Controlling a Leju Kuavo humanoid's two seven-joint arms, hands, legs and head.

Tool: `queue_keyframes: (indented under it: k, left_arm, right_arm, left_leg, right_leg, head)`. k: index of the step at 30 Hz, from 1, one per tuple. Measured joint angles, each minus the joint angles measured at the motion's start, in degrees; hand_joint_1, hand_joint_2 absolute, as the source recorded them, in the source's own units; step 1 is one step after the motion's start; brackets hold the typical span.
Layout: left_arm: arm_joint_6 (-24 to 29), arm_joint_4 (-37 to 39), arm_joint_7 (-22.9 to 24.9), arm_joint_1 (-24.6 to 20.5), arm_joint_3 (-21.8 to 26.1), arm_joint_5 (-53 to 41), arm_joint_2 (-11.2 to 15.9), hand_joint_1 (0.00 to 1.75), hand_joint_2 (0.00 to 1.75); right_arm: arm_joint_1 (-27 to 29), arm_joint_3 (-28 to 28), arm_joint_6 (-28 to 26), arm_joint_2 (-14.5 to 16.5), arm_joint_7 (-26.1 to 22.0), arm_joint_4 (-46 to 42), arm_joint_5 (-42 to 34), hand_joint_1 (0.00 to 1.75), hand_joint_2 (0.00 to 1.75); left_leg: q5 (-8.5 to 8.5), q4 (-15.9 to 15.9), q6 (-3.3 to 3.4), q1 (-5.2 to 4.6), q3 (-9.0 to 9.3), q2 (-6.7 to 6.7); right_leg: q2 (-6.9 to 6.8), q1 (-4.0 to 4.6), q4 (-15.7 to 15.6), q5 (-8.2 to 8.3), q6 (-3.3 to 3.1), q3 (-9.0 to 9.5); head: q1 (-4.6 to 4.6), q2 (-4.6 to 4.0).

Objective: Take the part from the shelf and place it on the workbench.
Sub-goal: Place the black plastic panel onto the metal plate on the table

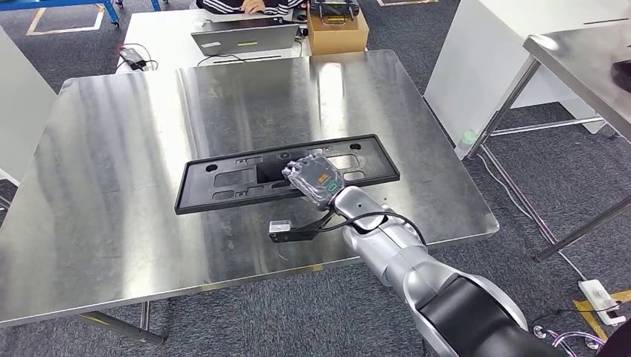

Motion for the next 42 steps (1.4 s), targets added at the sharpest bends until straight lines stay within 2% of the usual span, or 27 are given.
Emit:
queue_keyframes:
  k: [3, 19, 31, 35, 42]
  left_arm:
    - [0.3, 0.0, 0.0, 0.0, 0.0, 0.0, 0.0, 0.0, 1.75]
    - [1.3, 0.0, 0.9, 0.0, 0.6, 0.7, 0.1, 0.0, 1.75]
    - [1.3, 0.0, 1.1, 0.0, 1.1, 0.7, 0.1, 0.0, 1.75]
    - [1.3, 0.0, 1.1, 0.0, 1.3, 0.7, 0.1, 0.0, 0.0]
    - [1.9, 0.0, 1.1, 0.0, 1.5, 1.1, 0.0, 0.0, 0.0]
  right_arm:
    - [0.0, 0.1, -0.5, 0.0, 0.5, 0.1, -0.9, 0.0, 0.0]
    - [0.0, 0.2, -1.4, -0.5, 3.1, 0.7, -0.8, 0.0, 0.0]
    - [0.0, 0.2, -1.4, -0.5, 3.2, 0.9, -0.8, 0.0, 0.0]
    - [0.0, 0.2, -1.4, -0.5, 3.2, 0.9, -0.8, 0.0, 0.0]
    - [-0.1, 0.3, -0.9, -0.3, 6.4, 1.0, 0.1, 0.0, 0.0]
  left_leg:
    - [0.0, 0.0, 0.0, -0.01, 0.01, 0.0]
    - [0.0, 0.0, 0.0, 0.01, 0.08, 0.01]
    - [0.0, 0.0, 0.0, 0.0, 0.1, 0.01]
    - [0.0, 0.0, 0.0, 0.01, 0.11, 0.01]
    - [0.0, 0.0, 0.0, 0.01, 0.13, 0.01]
  right_leg:
    - [0.0, -0.01, 0.0, 0.01, 0.01, 0.01]
    - [0.0, 0.0, 0.0, 0.01, 0.01, 0.06]
    - [0.0, 0.0, 0.0, 0.01, 0.01, 0.08]
    - [0.0, 0.0, 0.0, 0.01, 0.01, 0.1]
    - [0.0, 0.0, 0.0, 0.01, 0.01, 0.14]
  head:
    - [0.0, 0.0]
    - [0.0, 0.0]
    - [0.0, 0.0]
    - [0.0, 0.0]
    - [0.0, 0.0]
